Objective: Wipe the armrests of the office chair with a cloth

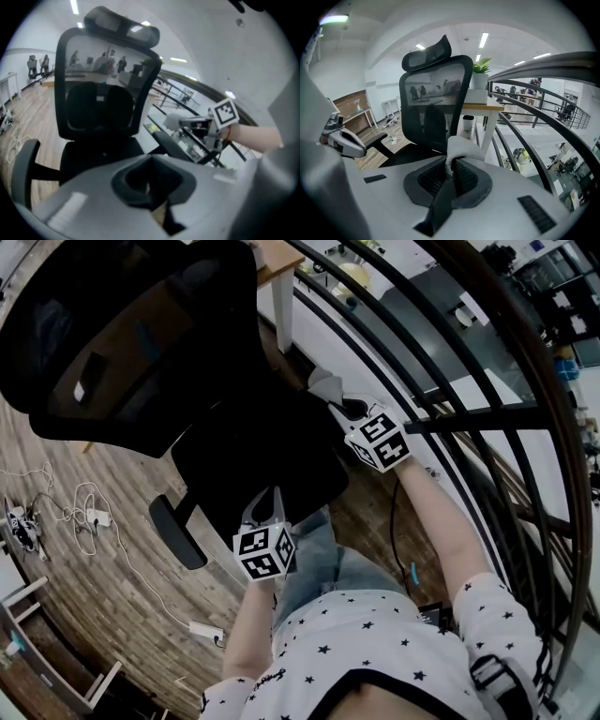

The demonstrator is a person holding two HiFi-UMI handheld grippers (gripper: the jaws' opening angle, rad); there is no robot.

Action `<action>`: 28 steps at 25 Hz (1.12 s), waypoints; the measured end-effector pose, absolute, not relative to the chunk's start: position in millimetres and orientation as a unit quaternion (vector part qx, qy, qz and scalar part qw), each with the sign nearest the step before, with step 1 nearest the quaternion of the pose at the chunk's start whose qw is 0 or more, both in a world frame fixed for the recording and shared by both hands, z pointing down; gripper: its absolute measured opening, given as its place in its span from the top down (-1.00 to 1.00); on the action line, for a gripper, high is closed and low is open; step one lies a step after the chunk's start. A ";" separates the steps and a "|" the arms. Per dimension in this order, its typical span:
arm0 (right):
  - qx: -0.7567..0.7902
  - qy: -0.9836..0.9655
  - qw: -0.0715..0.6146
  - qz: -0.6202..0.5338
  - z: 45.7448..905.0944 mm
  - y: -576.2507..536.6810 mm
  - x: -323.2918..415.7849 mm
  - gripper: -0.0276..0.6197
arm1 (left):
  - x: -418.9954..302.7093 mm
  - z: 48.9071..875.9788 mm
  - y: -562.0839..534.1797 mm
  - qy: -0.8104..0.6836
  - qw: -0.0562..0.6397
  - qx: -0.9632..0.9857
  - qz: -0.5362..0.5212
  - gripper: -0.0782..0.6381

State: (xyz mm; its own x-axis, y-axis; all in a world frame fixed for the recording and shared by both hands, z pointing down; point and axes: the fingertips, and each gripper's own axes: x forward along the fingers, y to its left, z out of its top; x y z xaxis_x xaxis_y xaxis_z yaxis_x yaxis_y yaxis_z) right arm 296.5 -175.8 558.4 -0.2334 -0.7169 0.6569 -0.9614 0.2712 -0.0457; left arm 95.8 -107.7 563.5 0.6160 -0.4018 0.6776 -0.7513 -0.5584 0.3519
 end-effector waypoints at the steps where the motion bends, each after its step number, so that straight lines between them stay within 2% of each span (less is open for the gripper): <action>1: 0.558 -0.750 0.271 0.228 562.3 -181.4 299.0 0.82 | 95.9 565.8 -109.8 -0.343 0.322 0.839 0.273 0.76; 14: 0.546 -0.743 0.315 0.224 610.0 -230.5 322.3 0.82 | 106.5 595.1 -121.0 -0.332 0.342 0.830 0.289 0.76; 28: 0.510 -0.747 0.361 0.227 658.3 -244.8 313.0 0.82 | 108.1 610.6 -127.5 -0.329 0.352 0.824 0.299 0.76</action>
